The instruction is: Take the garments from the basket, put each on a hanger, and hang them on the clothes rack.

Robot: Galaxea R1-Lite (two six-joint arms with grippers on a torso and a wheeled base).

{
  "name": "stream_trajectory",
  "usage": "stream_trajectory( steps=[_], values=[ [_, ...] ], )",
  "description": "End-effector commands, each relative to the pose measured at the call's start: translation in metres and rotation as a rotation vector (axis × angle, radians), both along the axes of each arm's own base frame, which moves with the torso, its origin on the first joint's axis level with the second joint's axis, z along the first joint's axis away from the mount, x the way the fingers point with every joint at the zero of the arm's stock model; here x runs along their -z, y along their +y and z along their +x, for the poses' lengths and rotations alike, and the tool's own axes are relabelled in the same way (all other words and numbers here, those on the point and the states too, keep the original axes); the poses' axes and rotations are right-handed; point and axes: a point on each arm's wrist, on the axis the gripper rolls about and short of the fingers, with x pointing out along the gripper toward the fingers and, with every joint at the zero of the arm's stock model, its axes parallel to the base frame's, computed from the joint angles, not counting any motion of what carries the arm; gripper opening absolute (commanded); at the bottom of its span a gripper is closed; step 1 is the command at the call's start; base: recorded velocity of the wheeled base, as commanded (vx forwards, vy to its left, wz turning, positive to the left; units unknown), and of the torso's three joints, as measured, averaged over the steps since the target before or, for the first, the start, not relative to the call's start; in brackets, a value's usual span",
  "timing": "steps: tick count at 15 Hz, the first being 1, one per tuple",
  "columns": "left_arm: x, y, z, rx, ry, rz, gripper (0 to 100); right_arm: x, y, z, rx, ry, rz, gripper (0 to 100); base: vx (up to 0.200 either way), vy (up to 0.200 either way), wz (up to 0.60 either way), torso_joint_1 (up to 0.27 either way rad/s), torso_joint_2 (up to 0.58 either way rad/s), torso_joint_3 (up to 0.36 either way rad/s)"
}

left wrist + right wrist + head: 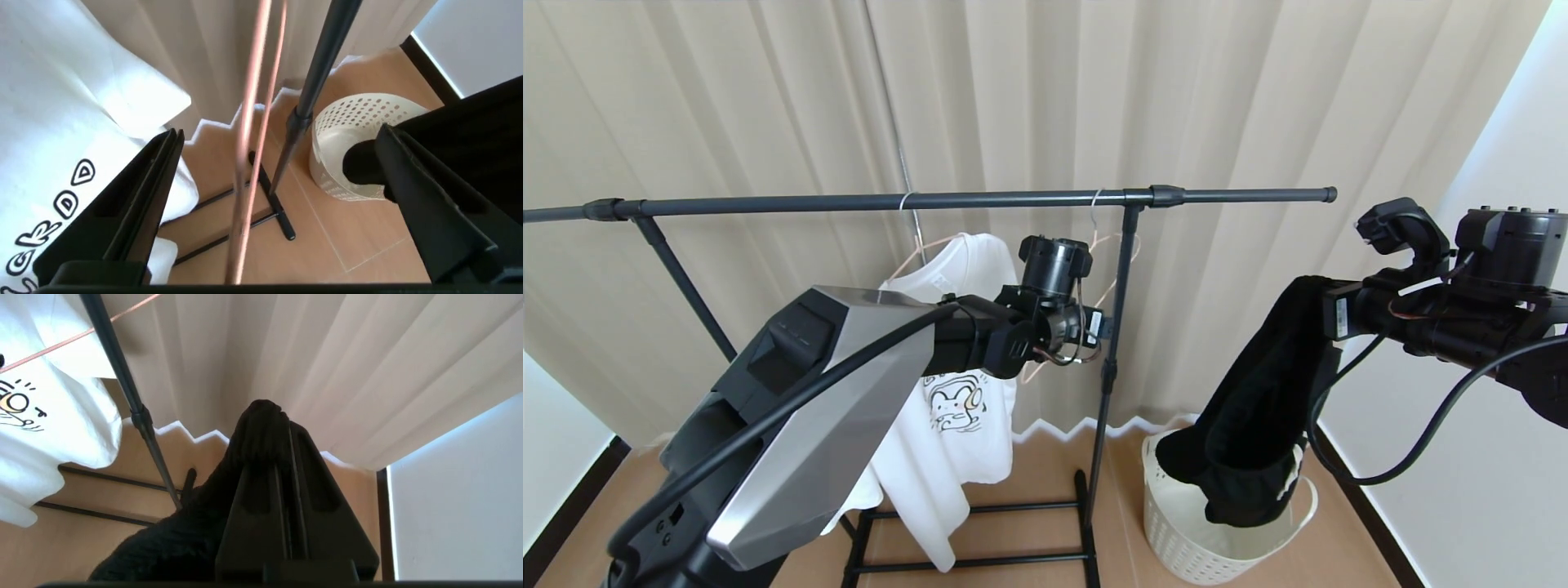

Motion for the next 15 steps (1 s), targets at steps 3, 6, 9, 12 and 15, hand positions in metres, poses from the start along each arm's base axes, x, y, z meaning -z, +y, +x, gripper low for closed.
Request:
stream_trajectory(
  steps=[3,6,9,12,15],
  values=[
    [0.004,0.0,0.003,-0.003,-0.006,-0.005,100,0.0,0.002,0.0,-0.006,0.001,-0.001,0,0.0,0.0,0.0,0.0,0.0,0.0],
    [0.004,0.001,0.003,-0.006,-0.006,-0.005,0,0.001,0.003,0.0,-0.008,0.004,-0.002,0,0.0,0.0,0.0,0.0,0.0,0.0],
    [0.003,0.007,0.007,-0.023,-0.009,-0.006,0,0.001,0.003,0.0,-0.009,0.004,-0.002,0,0.0,0.0,0.0,0.0,0.0,0.0],
    [0.001,0.014,0.012,-0.045,-0.027,-0.016,0,0.001,0.003,0.0,-0.009,0.004,-0.002,0,0.0,0.0,0.0,0.0,0.0,0.0],
    [-0.004,0.014,0.012,-0.046,-0.033,-0.023,0,0.001,0.003,0.0,-0.009,0.004,-0.002,0,0.0,0.0,0.0,0.0,0.0,0.0]
  ],
)
